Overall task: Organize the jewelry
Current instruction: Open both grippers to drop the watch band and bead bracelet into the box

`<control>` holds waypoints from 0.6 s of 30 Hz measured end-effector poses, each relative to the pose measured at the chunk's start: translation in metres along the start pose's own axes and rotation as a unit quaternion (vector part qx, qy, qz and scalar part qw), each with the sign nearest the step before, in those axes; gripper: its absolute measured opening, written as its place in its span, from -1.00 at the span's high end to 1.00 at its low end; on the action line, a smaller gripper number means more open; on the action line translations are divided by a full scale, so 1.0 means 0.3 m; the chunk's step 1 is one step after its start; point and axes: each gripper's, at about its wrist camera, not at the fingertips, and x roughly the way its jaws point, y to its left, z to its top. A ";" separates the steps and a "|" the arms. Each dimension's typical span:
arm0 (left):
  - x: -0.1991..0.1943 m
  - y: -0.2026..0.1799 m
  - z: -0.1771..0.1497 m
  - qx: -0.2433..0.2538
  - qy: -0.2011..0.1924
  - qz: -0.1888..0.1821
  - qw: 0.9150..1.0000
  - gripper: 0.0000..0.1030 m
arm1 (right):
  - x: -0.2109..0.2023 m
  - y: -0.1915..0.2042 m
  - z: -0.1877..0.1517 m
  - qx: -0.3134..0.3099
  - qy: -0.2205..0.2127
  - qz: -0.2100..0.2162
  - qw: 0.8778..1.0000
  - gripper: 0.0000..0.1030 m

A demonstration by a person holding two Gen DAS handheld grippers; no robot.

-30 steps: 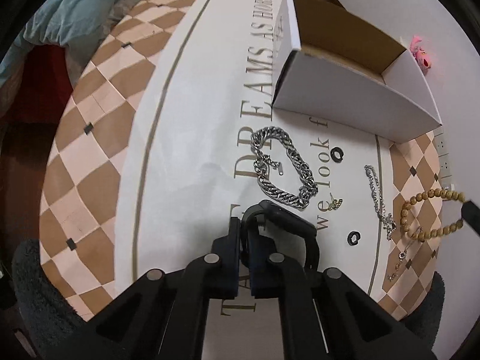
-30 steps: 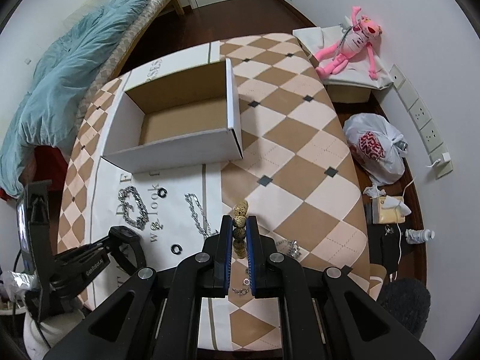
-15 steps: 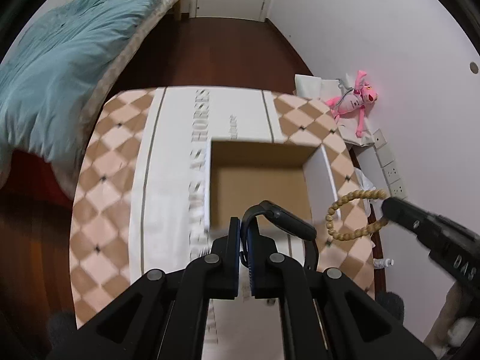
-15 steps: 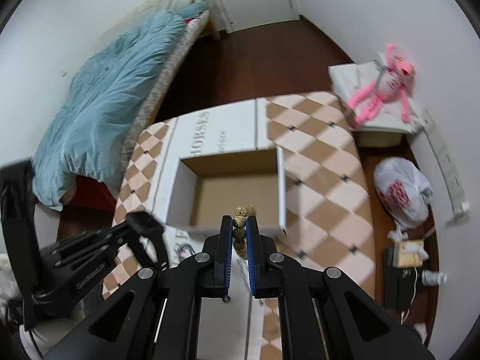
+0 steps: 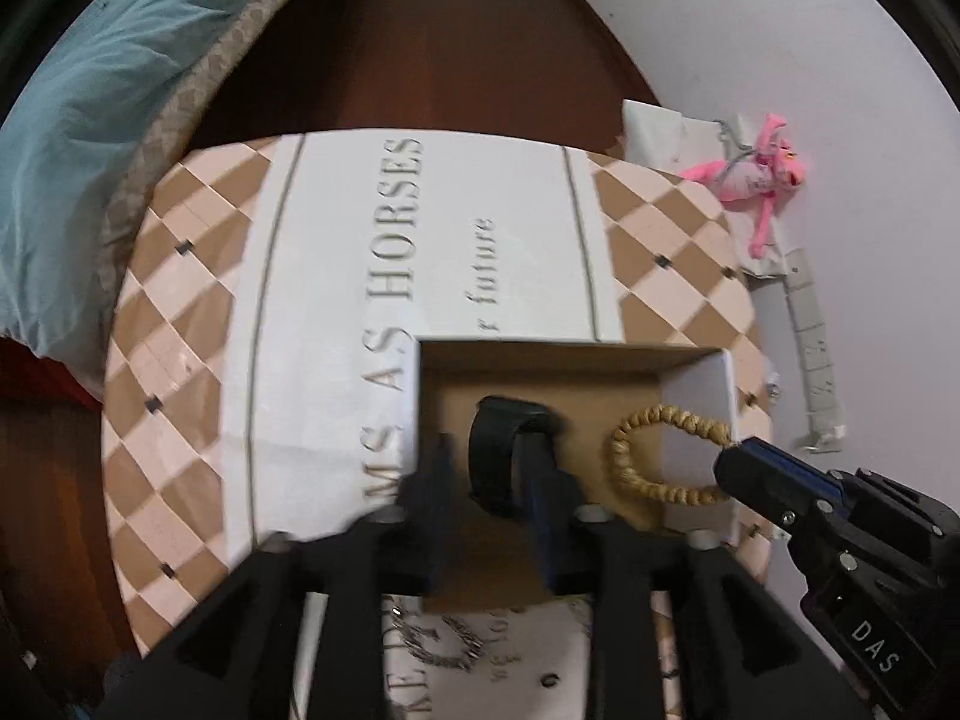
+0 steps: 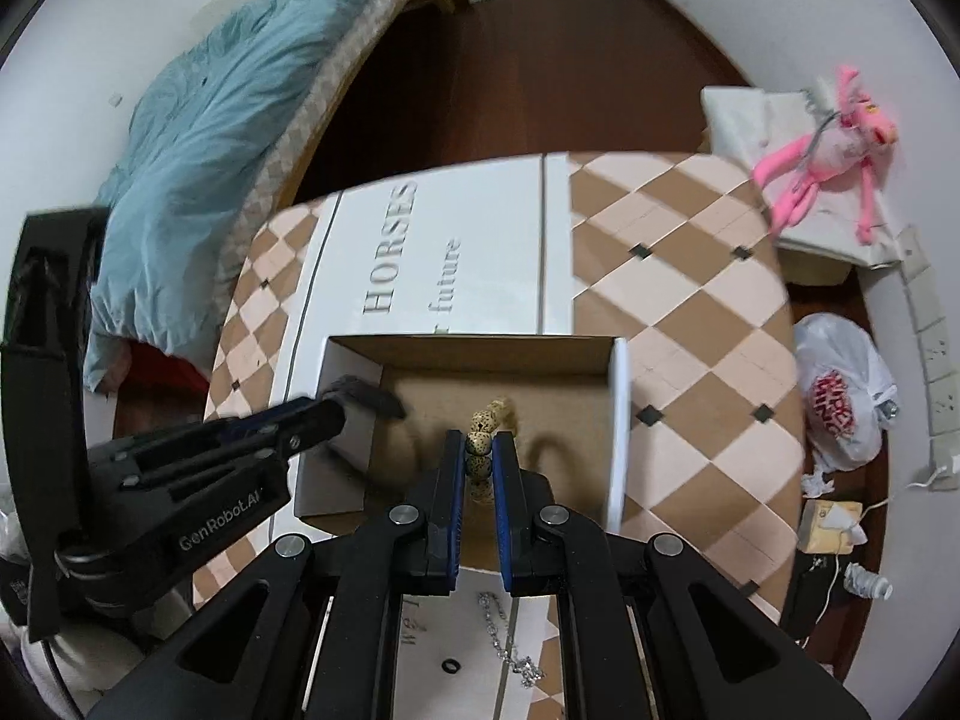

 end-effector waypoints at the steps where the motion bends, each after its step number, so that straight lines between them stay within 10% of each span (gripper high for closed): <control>1: -0.001 0.003 0.005 -0.001 -0.004 0.004 1.000 -0.28 | 0.010 -0.006 0.005 0.000 0.005 0.001 1.000 0.78; 3: -0.017 0.012 0.012 -0.006 -0.013 0.006 1.000 -0.81 | 0.013 -0.023 0.008 0.005 0.007 0.002 1.000 0.28; 8: -0.062 0.038 0.015 -0.012 -0.042 0.033 0.998 -0.82 | -0.007 -0.066 -0.007 0.018 -0.004 -0.031 0.999 -0.13; 12: -0.094 0.058 -0.013 -0.010 -0.078 0.066 0.995 -0.87 | -0.009 -0.085 -0.046 0.011 -0.012 -0.109 0.994 -0.84; 18: -0.091 0.061 -0.099 0.006 -0.110 0.103 0.989 -0.89 | 0.031 -0.098 -0.119 0.006 -0.007 -0.156 0.988 -0.91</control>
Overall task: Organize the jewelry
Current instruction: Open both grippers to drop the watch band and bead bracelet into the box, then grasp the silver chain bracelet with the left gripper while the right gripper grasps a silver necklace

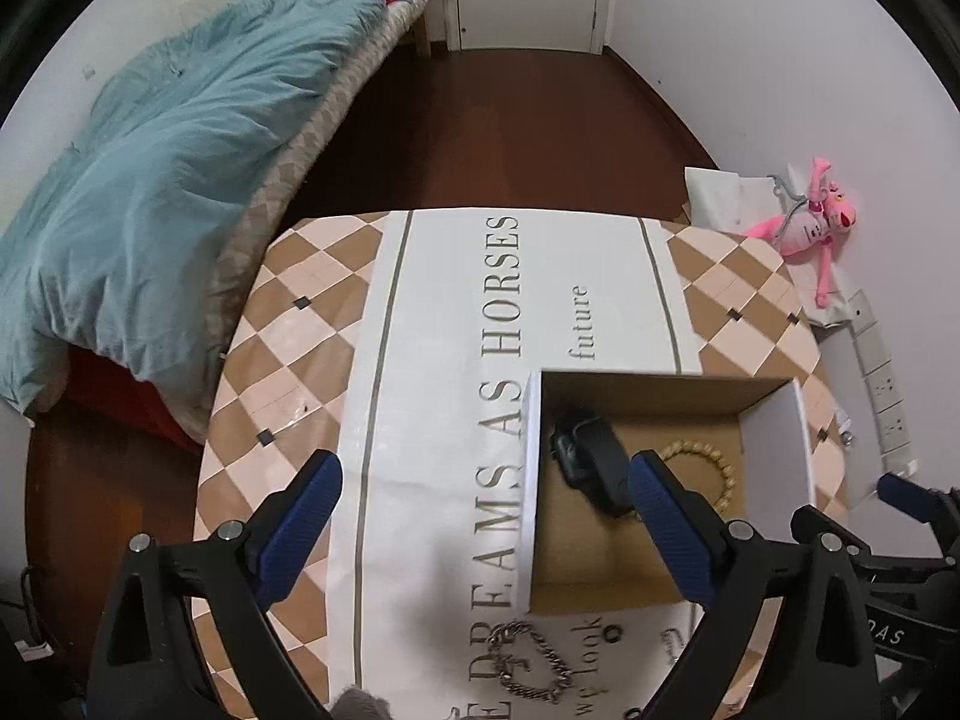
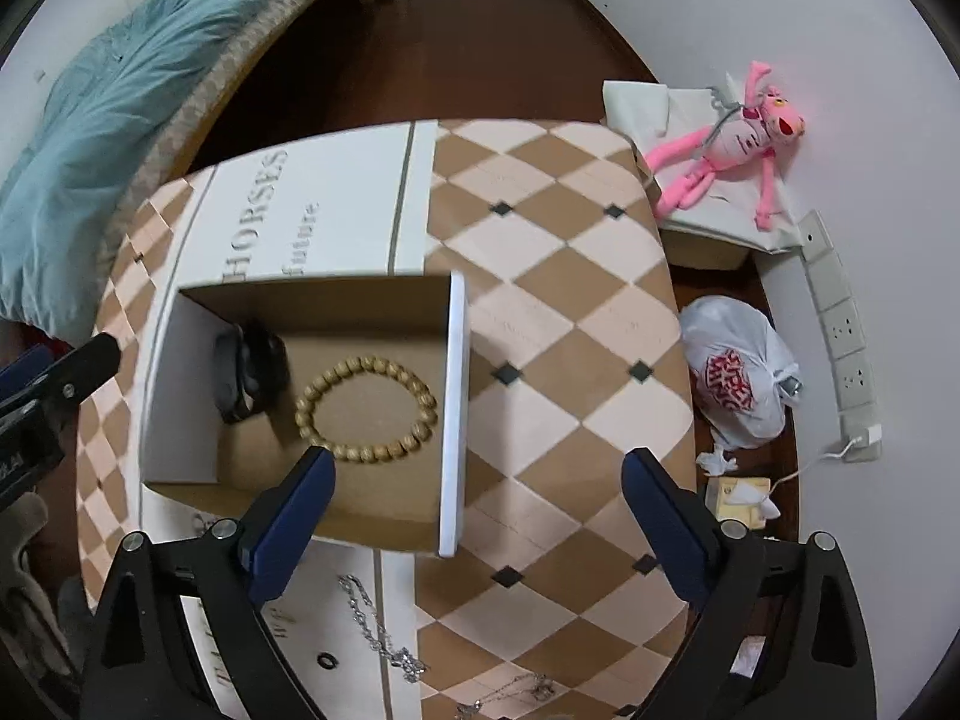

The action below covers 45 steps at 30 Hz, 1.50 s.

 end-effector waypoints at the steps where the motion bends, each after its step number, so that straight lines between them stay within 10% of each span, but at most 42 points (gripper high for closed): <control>1: 0.000 -0.002 -0.011 0.004 -0.004 0.007 1.000 -0.90 | 0.005 0.004 -0.013 -0.001 -0.001 -0.006 1.000 -0.92; 34: -0.410 0.045 -0.201 0.004 -0.072 0.009 0.997 -0.90 | -0.458 0.067 -0.244 0.000 -0.136 0.004 0.991 -0.92; 45: -0.405 0.072 -0.338 -0.017 -0.073 0.047 0.996 -0.90 | -0.403 -0.005 -0.369 0.046 -0.097 0.016 0.994 -0.92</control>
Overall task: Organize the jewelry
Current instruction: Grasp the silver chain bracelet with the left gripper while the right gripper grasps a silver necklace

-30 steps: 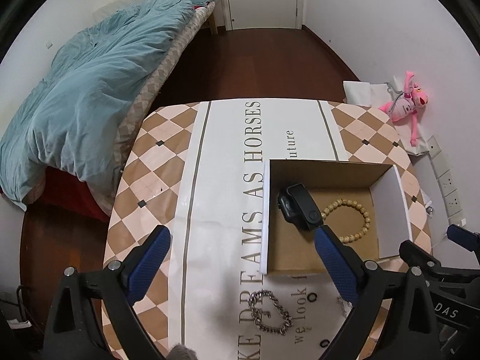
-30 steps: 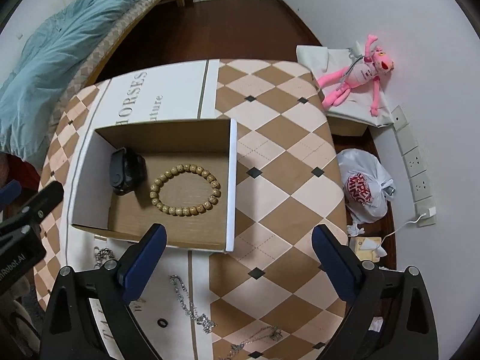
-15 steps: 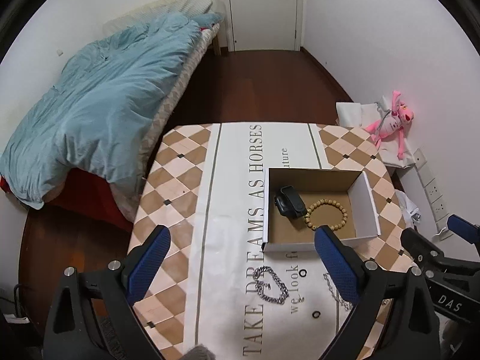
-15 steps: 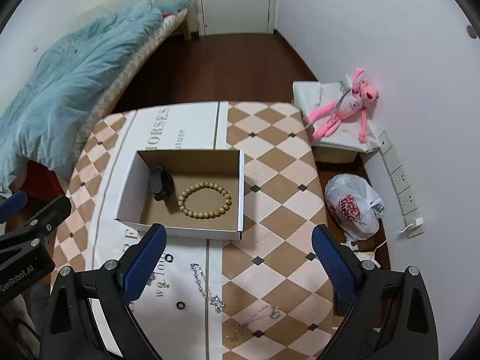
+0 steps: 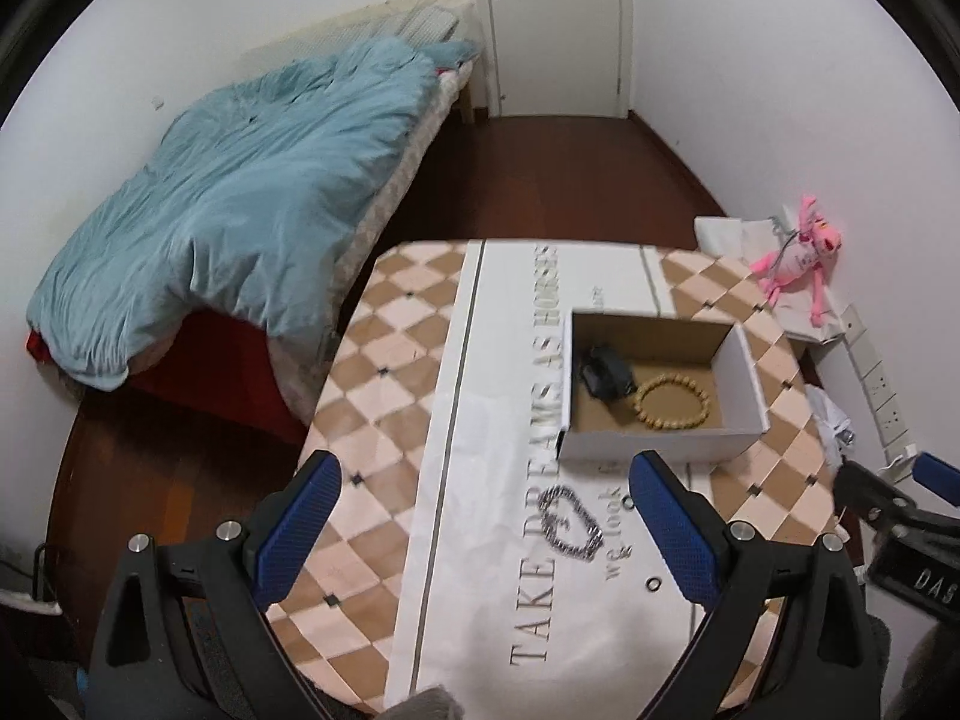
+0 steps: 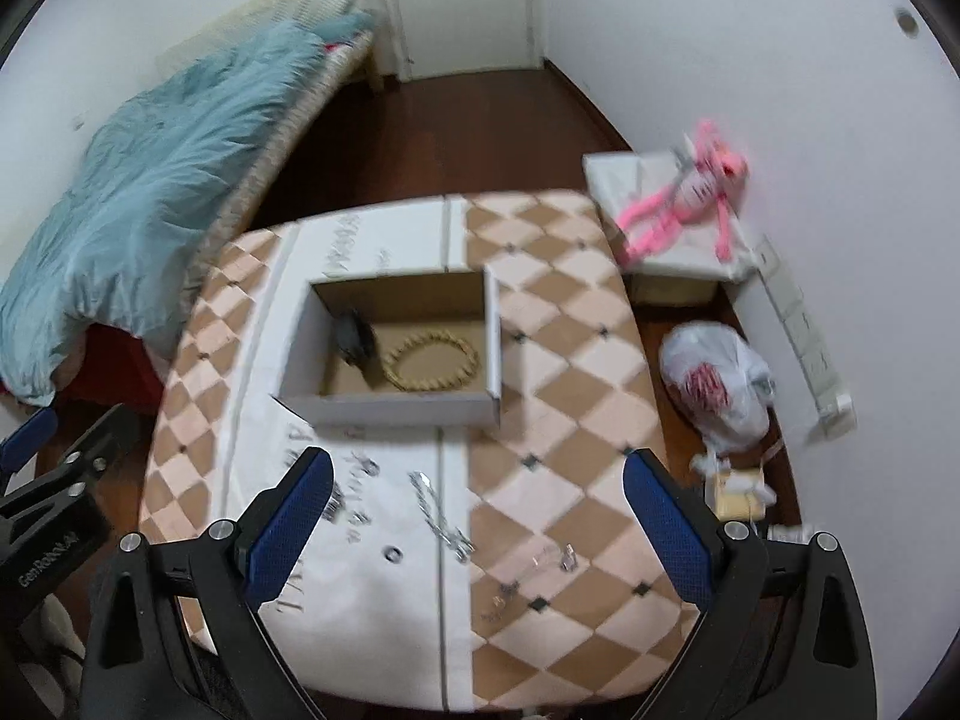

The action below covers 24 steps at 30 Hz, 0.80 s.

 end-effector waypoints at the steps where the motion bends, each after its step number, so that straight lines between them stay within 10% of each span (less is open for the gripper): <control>1: 0.018 0.000 -0.020 -0.002 0.006 0.005 1.000 -0.90 | 0.035 -0.029 -0.021 0.013 0.016 0.001 1.000 -0.92; 10: 0.193 -0.023 -0.200 -0.003 0.092 0.024 0.995 -0.90 | 0.313 -0.241 -0.257 0.113 0.127 0.017 0.985 -0.91; 16: 0.253 -0.044 -0.268 0.006 0.116 0.038 0.992 -0.90 | 0.374 -0.285 -0.310 0.137 0.112 0.000 0.984 -0.49; 22: 0.275 -0.053 -0.291 0.015 0.126 0.046 0.991 -0.90 | 0.404 -0.253 -0.309 0.103 0.096 -0.015 0.990 0.14; 24: 0.279 -0.050 -0.293 0.016 0.128 0.047 0.991 -0.90 | 0.411 -0.237 -0.302 0.090 0.093 -0.019 0.991 0.76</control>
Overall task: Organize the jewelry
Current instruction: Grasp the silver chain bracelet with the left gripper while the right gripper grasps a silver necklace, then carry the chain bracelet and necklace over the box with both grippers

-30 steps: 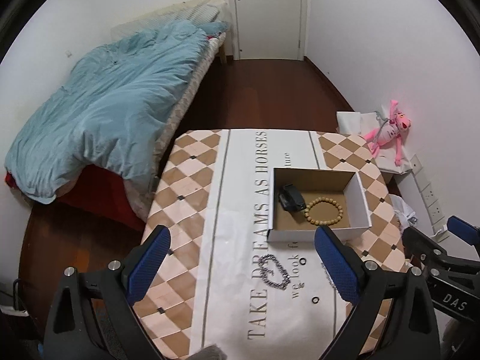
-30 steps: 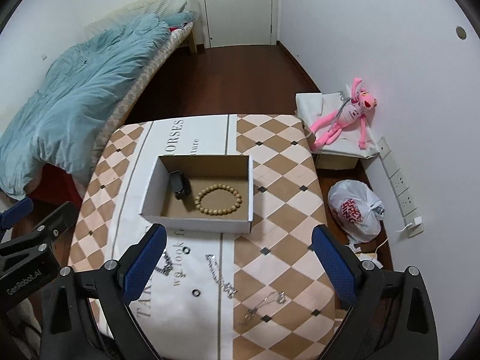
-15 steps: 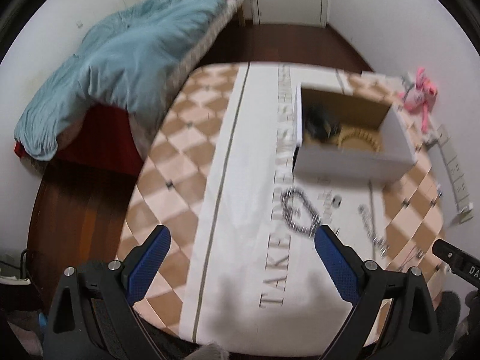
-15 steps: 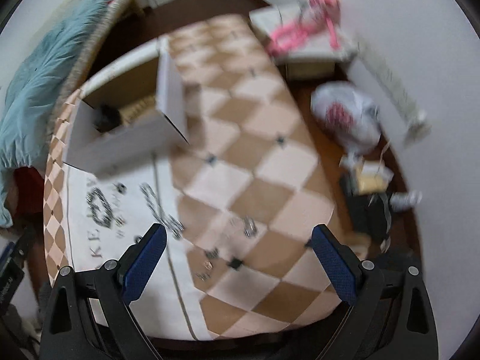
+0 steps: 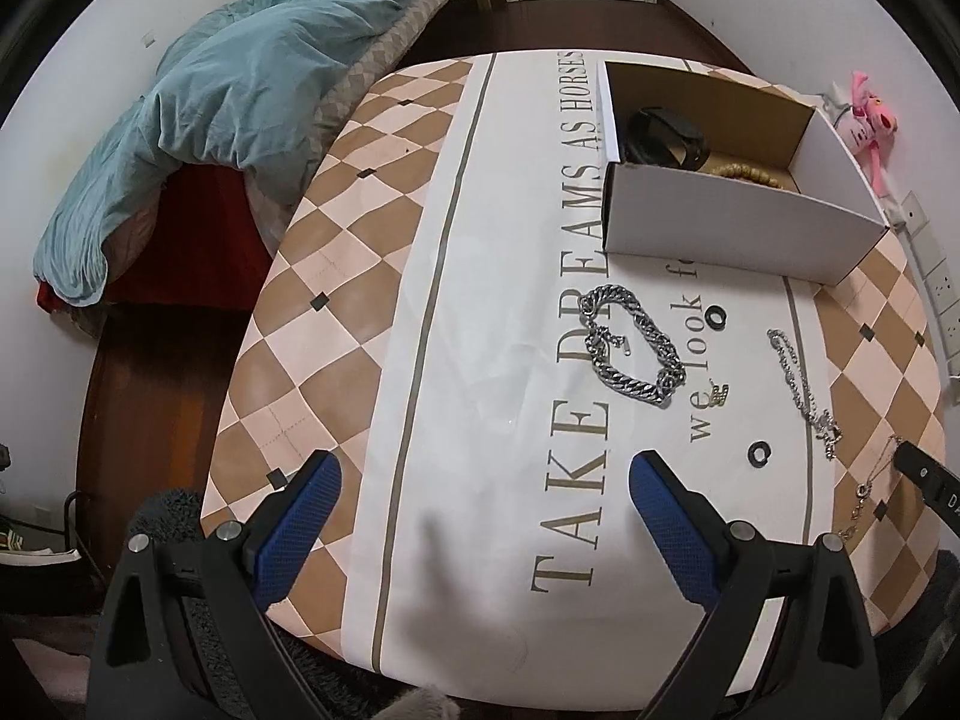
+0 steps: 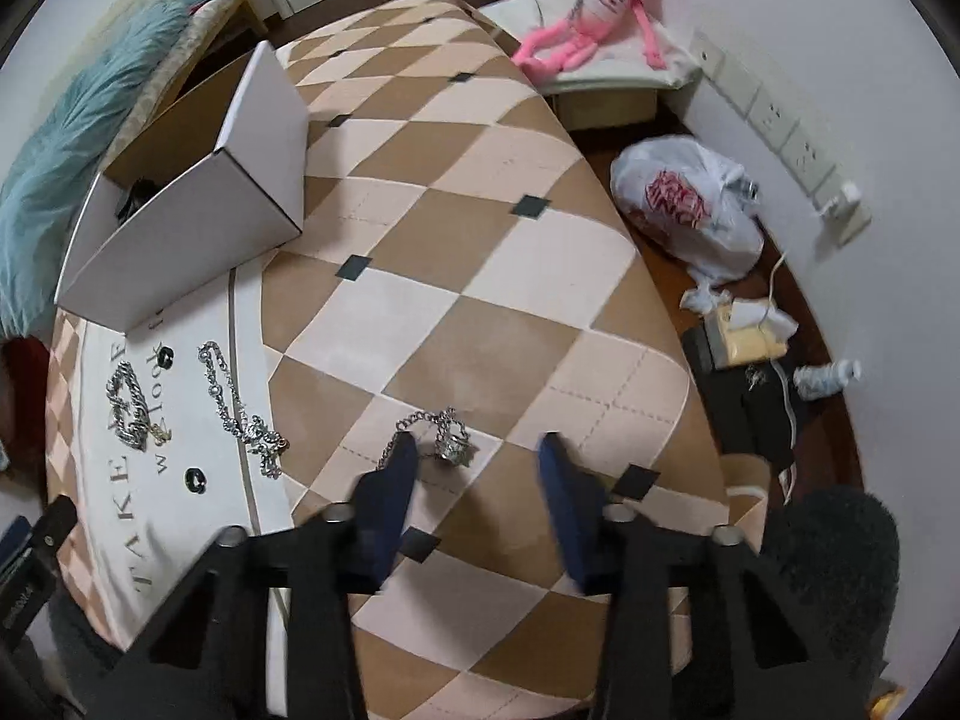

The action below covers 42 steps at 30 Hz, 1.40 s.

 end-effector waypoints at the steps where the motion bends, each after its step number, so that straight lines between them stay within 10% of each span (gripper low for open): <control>1: 0.002 0.003 -0.001 0.000 0.001 0.000 1.000 -0.90 | 0.000 0.010 -0.001 -0.006 -0.002 -0.004 1.000 0.76; 18: 0.052 -0.078 0.101 0.039 0.004 -0.071 0.997 -0.87 | -0.174 0.077 0.099 -0.006 -0.071 0.074 0.995 0.77; 23: 0.131 -0.182 0.126 0.098 0.026 -0.074 0.992 -0.31 | -0.141 0.050 0.105 0.009 -0.055 0.073 0.996 0.77; 28: 0.167 -0.220 0.127 0.121 0.029 -0.081 0.989 -0.22 | -0.140 0.042 0.104 0.009 -0.054 0.070 0.996 0.77; 34: 0.157 -0.231 0.129 0.132 0.015 -0.094 0.987 0.78 | -0.123 0.055 0.094 0.004 -0.044 0.068 0.997 0.77; 42: 0.085 -0.170 0.130 0.098 0.006 -0.138 0.986 0.85 | -0.158 0.079 0.095 -0.003 -0.042 0.092 0.995 0.77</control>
